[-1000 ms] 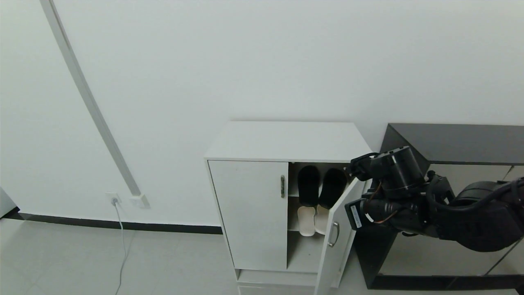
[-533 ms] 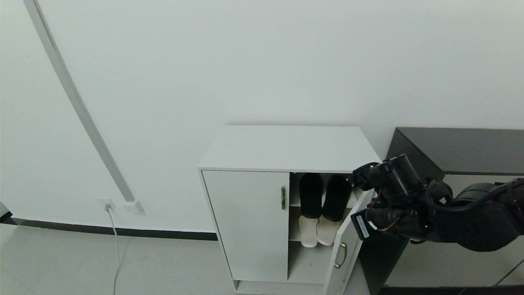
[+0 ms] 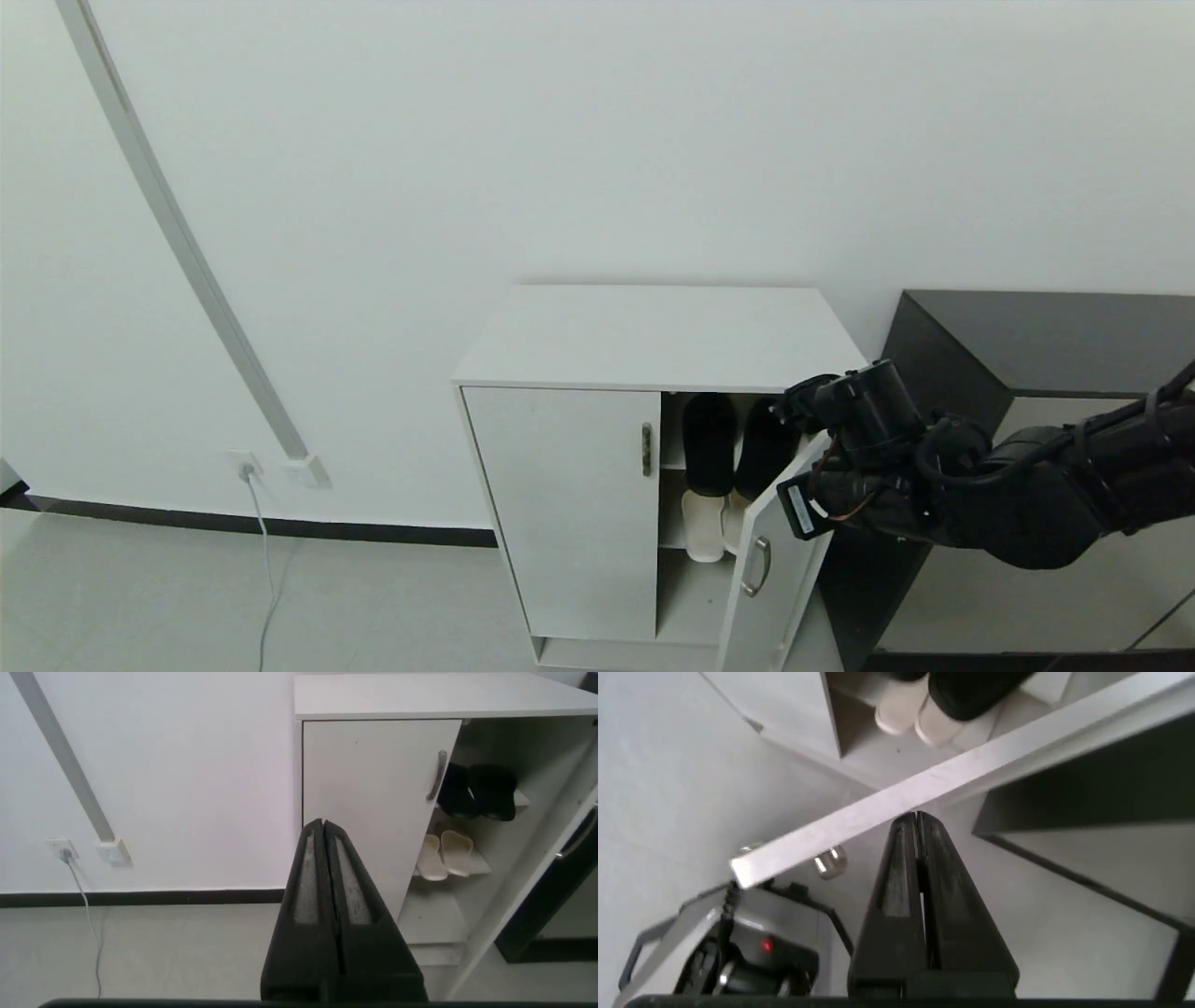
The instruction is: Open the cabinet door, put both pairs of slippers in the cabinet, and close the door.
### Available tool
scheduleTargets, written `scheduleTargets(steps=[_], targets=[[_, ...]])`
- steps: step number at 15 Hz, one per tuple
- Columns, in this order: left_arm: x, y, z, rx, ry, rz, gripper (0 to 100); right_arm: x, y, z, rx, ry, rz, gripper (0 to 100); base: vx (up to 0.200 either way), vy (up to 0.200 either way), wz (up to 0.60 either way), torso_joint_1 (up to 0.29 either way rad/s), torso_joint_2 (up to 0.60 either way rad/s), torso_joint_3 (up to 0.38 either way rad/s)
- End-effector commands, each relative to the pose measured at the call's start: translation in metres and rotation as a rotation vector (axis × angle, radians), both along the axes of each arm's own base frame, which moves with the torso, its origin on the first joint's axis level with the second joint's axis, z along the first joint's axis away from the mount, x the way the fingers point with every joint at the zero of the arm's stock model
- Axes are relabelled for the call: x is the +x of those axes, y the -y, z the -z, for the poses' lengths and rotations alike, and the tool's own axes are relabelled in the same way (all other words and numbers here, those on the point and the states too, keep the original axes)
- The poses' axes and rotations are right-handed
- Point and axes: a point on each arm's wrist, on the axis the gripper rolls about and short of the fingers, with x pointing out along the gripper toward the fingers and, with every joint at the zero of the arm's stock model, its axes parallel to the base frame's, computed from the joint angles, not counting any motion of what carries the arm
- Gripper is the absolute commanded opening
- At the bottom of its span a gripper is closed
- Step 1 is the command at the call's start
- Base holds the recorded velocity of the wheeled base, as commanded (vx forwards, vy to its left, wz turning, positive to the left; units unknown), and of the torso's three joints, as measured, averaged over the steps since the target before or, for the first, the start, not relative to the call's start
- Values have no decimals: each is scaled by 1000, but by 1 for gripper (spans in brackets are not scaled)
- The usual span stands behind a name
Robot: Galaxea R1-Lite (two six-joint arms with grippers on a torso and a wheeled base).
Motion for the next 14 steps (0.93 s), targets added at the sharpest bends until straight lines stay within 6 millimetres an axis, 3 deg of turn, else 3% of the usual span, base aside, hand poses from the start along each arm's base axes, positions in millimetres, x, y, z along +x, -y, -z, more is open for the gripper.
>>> scheduleTargets(steps=[1, 14], targets=[[0, 0, 0, 0, 0, 0, 0, 8, -6, 14, 2, -2, -1, 0, 0, 0, 0, 0, 0, 0], [0, 0, 0, 2, 0, 0, 0, 55, -37, 63, 159, 195, 17, 0, 0, 0, 0, 0, 0, 0]])
